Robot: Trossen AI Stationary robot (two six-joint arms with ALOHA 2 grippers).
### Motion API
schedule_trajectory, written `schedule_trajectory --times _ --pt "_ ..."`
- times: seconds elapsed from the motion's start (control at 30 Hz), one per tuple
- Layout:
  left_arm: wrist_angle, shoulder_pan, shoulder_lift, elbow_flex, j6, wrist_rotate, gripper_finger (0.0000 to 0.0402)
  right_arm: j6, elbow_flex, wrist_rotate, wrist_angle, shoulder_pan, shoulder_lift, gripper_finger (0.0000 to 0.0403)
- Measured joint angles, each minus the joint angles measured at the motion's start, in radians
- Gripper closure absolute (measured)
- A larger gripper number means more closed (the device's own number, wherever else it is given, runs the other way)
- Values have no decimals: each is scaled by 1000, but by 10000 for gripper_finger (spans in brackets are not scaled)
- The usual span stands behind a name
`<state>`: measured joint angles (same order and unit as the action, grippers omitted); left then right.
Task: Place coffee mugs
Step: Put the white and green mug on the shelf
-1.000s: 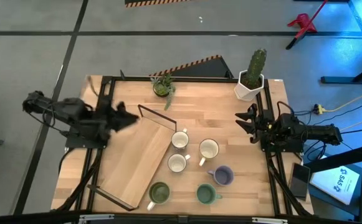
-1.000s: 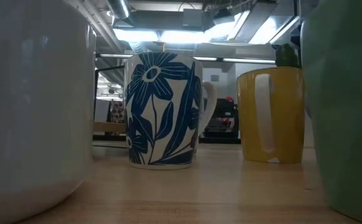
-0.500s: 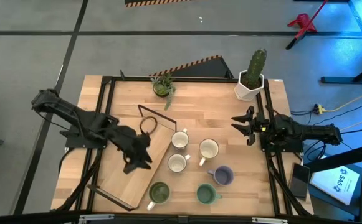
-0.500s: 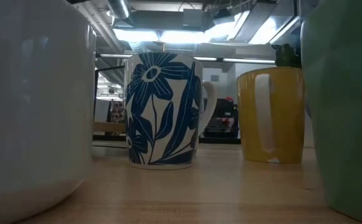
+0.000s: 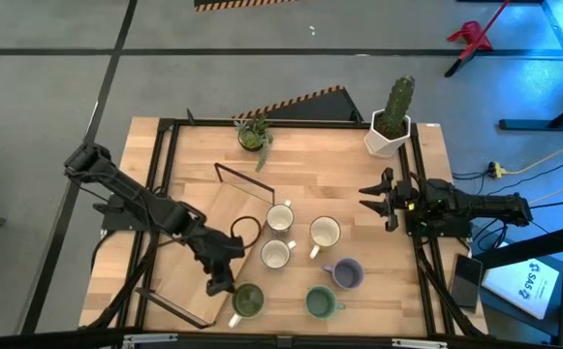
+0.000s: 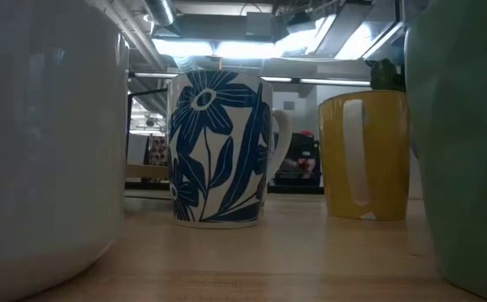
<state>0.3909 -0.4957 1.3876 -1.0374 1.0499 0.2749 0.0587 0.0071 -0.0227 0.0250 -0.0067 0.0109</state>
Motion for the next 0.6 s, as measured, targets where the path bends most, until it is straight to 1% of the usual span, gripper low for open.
schedule_trajectory --times 0.23,0.33,0.43,0.5,0.57,0.6 --pt "-19 -3 0 -1 56 -66 234 -48 0 -8 -1 0 0 260" --pt "-62 7 0 -1 90 -148 234 -44 0 -8 0 0 0 260" --pt "-101 21 0 -1 50 -230 234 -38 0 -11 10 0 0 260" --pt "-125 19 0 -1 66 -278 234 -39 0 -12 14 0 0 260" --pt "-123 26 0 -1 116 -289 234 -39 0 -12 15 0 0 260" --pt "-125 37 0 -1 147 -268 234 -38 0 -12 16 0 0 260"
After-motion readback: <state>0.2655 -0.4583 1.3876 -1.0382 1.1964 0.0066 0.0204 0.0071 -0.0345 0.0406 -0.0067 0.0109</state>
